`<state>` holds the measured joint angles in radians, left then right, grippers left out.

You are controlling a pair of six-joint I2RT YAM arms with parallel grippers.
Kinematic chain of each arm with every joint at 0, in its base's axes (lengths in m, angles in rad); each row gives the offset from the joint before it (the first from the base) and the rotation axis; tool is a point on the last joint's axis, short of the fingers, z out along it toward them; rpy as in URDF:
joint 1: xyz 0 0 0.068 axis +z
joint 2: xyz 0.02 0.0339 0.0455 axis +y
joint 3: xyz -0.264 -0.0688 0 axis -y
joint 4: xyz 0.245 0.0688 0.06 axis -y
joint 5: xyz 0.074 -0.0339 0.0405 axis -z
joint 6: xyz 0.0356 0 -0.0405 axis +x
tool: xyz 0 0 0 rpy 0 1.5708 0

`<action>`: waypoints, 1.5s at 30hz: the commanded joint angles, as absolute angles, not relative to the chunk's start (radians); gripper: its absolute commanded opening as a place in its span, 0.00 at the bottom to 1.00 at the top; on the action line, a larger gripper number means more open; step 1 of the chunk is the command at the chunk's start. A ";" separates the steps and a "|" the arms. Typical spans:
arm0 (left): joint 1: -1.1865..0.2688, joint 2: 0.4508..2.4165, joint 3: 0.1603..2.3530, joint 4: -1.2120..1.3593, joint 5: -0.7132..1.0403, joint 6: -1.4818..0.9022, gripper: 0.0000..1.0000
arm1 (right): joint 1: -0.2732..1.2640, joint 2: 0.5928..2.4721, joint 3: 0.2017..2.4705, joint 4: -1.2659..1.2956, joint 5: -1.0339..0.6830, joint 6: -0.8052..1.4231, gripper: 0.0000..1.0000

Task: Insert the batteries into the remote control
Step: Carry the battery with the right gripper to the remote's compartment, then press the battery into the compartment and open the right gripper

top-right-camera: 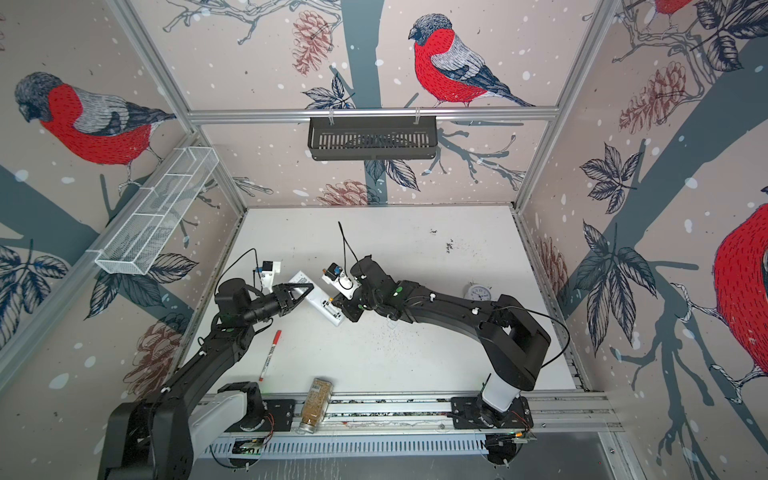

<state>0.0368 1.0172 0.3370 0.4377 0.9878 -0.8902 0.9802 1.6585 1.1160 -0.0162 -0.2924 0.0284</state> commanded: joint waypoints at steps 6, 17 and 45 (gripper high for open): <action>0.048 1.020 0.342 0.478 0.991 -0.884 0.00 | 1.003 1.654 1.120 -0.069 -0.221 0.058 0.12; 0.064 1.026 0.342 0.474 0.995 -0.888 0.00 | 1.025 1.679 1.148 -0.101 -0.171 0.066 0.12; 0.072 1.046 0.340 0.483 1.000 -0.899 0.00 | 1.057 1.708 1.204 -0.144 -0.118 0.038 0.22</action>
